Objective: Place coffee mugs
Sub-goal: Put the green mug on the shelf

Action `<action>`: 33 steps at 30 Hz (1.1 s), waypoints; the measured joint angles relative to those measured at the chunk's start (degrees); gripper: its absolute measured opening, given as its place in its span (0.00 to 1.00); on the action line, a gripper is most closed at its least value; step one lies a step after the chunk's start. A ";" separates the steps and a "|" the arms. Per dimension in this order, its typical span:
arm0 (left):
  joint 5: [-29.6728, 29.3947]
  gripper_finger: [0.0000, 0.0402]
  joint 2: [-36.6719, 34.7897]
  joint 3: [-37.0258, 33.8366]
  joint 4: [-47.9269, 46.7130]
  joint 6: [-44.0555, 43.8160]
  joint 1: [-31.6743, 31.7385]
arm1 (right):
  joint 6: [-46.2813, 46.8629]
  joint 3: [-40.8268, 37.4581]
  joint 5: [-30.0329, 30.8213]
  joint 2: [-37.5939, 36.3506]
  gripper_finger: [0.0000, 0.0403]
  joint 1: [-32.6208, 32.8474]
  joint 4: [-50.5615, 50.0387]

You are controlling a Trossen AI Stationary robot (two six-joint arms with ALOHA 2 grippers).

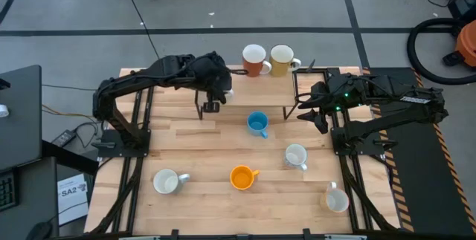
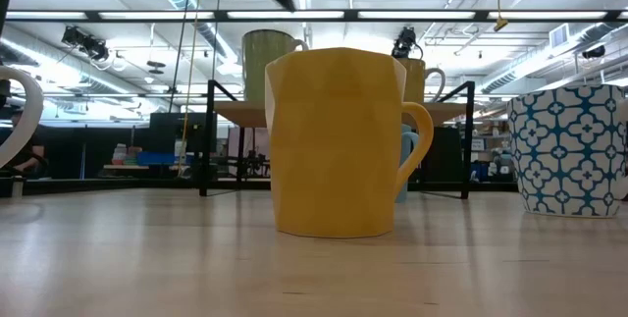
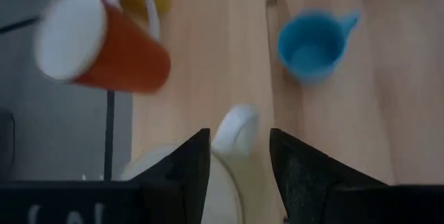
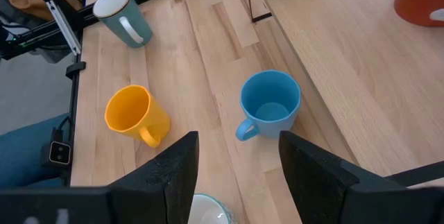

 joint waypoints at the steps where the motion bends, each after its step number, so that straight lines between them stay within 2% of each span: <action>1: 0.00 0.38 -0.01 1.27 -0.08 -1.32 -0.63 | -0.01 0.00 0.01 0.00 0.51 -0.01 0.00; 6: -0.02 0.38 -0.02 8.22 -4.98 -10.56 -3.83 | 0.01 0.00 0.00 0.00 0.51 0.00 0.00; 9: 0.03 0.38 -0.02 11.35 -12.08 -16.99 -5.27 | -0.01 0.00 0.00 0.00 0.51 -0.01 0.00; 15: 0.02 0.38 0.02 11.52 -27.37 -27.71 -8.16 | 0.01 0.00 0.00 0.00 0.51 -0.01 0.00; 19: 0.58 0.38 -0.73 5.52 -26.58 -28.93 -9.94 | 0.01 0.00 0.00 0.00 0.51 0.00 0.00; 23: -1.52 0.38 -1.14 -1.24 -27.02 -28.62 -10.16 | 0.01 0.00 0.00 0.00 0.51 0.00 0.00; 29: -5.26 0.38 -1.00 -10.63 -25.53 -27.77 -7.80 | 0.01 0.00 0.00 0.02 0.51 -0.02 0.00; 33: -9.12 0.38 -1.05 -13.92 -24.37 -27.67 -5.40 | 0.01 0.00 0.00 0.00 0.51 -0.02 0.00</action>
